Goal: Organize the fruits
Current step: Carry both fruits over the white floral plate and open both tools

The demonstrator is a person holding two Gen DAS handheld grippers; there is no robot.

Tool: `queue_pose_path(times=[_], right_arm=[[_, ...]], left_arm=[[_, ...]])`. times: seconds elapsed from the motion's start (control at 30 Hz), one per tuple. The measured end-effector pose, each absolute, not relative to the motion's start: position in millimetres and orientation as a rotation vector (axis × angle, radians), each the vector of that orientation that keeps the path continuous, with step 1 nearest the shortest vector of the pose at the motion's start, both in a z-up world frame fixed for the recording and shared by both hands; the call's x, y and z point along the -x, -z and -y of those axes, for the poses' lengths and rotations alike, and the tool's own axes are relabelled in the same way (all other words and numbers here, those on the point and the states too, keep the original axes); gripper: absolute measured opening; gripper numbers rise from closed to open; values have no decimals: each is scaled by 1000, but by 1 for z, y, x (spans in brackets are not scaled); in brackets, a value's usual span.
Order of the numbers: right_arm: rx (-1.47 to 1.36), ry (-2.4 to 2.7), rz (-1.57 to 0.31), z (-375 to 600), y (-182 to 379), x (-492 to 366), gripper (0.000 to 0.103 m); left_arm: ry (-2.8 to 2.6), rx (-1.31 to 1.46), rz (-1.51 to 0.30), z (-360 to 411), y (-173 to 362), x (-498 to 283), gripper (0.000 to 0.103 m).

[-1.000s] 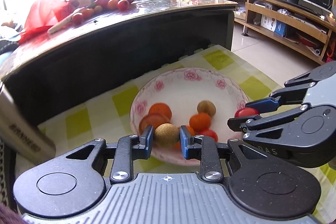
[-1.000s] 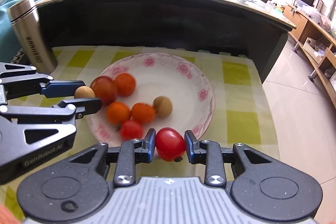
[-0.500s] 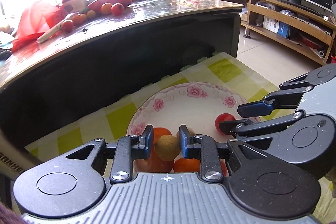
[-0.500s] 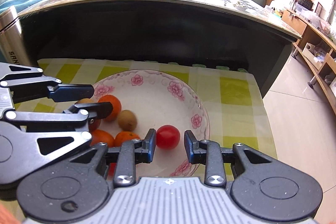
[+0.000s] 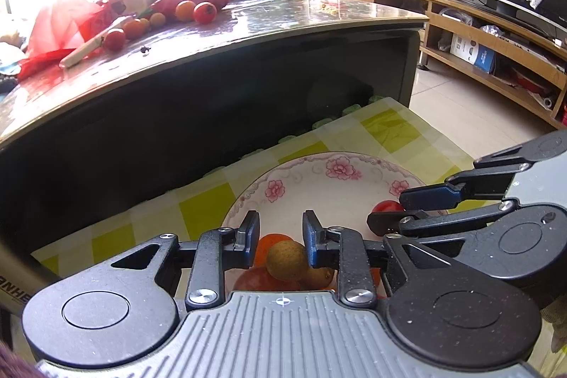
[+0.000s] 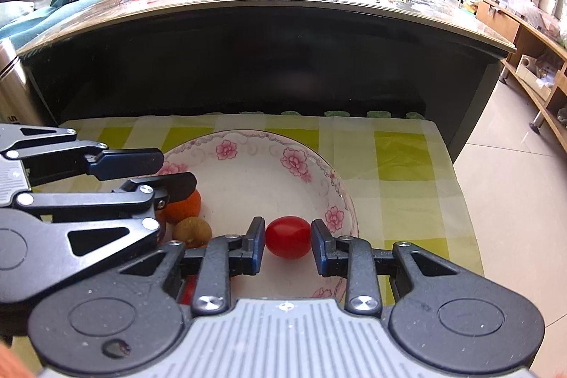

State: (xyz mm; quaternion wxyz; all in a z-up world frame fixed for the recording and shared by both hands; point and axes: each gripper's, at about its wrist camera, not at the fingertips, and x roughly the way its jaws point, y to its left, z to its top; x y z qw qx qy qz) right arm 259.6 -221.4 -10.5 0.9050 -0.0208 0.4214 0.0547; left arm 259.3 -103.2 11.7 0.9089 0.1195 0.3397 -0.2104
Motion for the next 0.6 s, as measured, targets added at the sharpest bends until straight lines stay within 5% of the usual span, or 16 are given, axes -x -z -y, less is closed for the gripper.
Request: queue_pose_path(times=[0.6], right_arm=[[-2, -89, -878, 227, 8, -264, 40]], left_arm=[[393, -225, -713, 100, -14, -266, 50]])
